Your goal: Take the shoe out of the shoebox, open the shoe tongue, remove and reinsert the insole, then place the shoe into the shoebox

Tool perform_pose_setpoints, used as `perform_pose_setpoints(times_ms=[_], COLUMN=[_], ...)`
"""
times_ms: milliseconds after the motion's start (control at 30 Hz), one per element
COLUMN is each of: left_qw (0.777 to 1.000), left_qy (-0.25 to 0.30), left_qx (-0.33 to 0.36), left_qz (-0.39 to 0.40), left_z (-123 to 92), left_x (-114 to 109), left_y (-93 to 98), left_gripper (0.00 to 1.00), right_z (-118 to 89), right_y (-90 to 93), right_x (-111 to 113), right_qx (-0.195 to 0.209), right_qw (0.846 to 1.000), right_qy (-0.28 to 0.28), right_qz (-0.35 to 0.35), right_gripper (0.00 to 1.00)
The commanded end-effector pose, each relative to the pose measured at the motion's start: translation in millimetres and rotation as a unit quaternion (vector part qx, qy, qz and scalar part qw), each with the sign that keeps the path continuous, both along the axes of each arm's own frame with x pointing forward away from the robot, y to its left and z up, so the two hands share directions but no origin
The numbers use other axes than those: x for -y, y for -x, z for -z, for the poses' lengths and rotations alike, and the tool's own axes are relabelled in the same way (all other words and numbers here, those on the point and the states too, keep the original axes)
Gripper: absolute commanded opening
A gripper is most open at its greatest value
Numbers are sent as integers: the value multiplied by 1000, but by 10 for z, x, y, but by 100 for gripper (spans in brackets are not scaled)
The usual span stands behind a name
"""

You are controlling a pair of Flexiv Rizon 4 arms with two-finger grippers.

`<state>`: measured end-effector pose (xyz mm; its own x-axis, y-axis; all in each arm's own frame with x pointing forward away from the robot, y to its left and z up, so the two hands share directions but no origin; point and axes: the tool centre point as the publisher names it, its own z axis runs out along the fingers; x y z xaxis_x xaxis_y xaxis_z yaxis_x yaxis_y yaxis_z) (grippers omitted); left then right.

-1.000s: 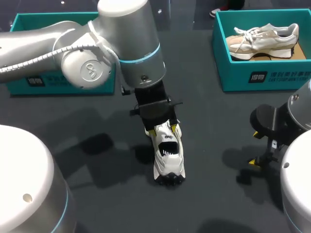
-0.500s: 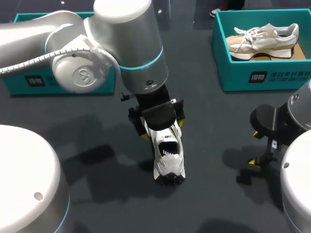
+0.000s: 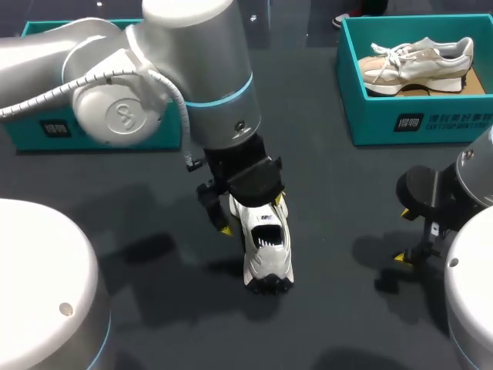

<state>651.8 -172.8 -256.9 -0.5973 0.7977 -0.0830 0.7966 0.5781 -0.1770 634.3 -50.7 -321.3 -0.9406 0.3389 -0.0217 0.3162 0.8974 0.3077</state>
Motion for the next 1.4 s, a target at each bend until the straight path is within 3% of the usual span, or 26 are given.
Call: perform_pose_setpoints(times_ms=[33, 467, 700, 1400], left_qw=[982, 982, 956, 915], left_qy=[-53, -54, -71, -87], left_qx=[-31, -26, -17, -40], left_qz=[-179, -179, -284, -393], left_z=[-191, -180, -93, 594], left_x=[-53, -45, 54, 273], left_y=[65, 90, 251, 395], left_gripper=[100, 100, 100, 100], right_z=[-12, -12, -12, -12], right_y=[28, 28, 28, 28], right_x=[5, 5, 5, 5], right_qx=[2, 2, 2, 2], right_qw=[1000, 1000, 1000, 1000], right_qy=[1, 1, 1, 1], right_qz=[1, 1, 1, 1], right_gripper=[100, 100, 100, 100])
